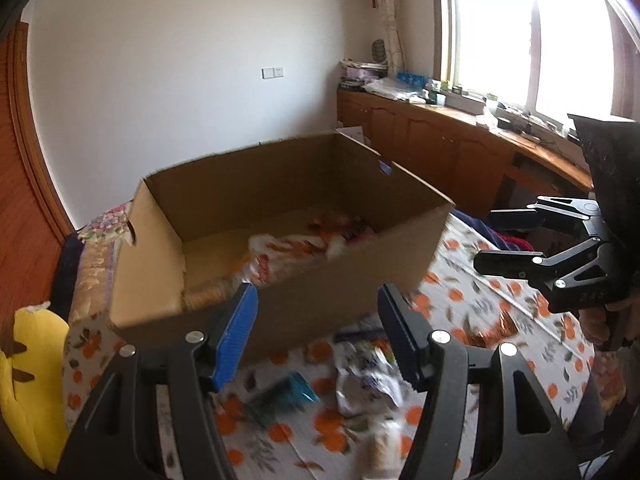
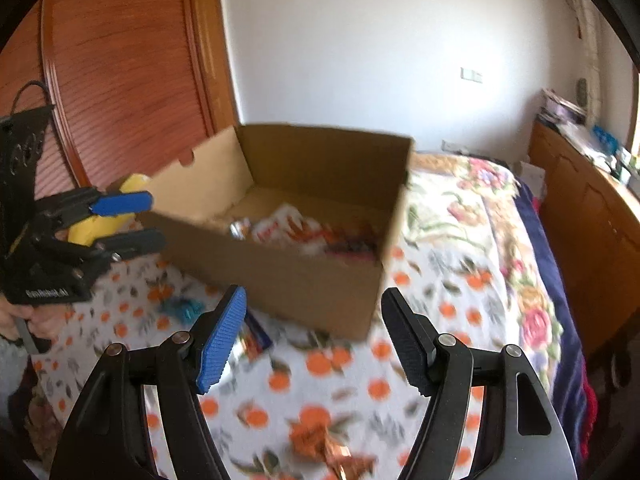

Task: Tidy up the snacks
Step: 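Lower the right tool onto the copper-wrapped candy while the left tool approaches the white-and-blue pouch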

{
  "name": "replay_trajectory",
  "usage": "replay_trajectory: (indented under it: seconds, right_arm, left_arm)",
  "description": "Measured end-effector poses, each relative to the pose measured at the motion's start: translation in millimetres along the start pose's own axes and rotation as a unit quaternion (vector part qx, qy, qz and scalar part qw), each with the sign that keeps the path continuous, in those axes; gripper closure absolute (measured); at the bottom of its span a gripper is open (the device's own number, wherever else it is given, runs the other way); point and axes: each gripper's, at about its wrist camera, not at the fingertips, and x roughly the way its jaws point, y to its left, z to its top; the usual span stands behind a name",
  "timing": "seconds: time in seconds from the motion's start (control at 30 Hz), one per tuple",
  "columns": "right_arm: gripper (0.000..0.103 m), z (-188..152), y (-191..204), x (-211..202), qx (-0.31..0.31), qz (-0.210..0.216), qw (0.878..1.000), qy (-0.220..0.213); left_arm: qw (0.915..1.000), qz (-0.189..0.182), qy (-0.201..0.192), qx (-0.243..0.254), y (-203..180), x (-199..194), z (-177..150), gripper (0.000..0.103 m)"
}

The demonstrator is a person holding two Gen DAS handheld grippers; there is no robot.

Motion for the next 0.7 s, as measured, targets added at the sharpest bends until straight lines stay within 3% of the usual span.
replay_trajectory:
  seconds: [0.2,0.37,0.43,0.7]
  right_arm:
    - [0.031,-42,-9,11,-0.001,-0.003,0.999,0.049]
    - [0.032,-60,-15,26,0.005,0.003,0.997,0.078]
    - [0.036,-67,-17,36,0.005,0.026,0.994,0.102]
    - [0.040,-89,-13,45,-0.014,0.034,0.989,0.142]
  left_arm:
    - [0.9997,-0.010,0.022,-0.002,-21,10,-30,0.040]
    - [0.9991,-0.013,0.039,-0.010,-32,16,-50,0.040]
    - [0.9983,-0.022,0.049,-0.024,-34,17,-59,0.040]
    - [0.9976,-0.028,0.054,-0.034,-41,9,-75,0.040]
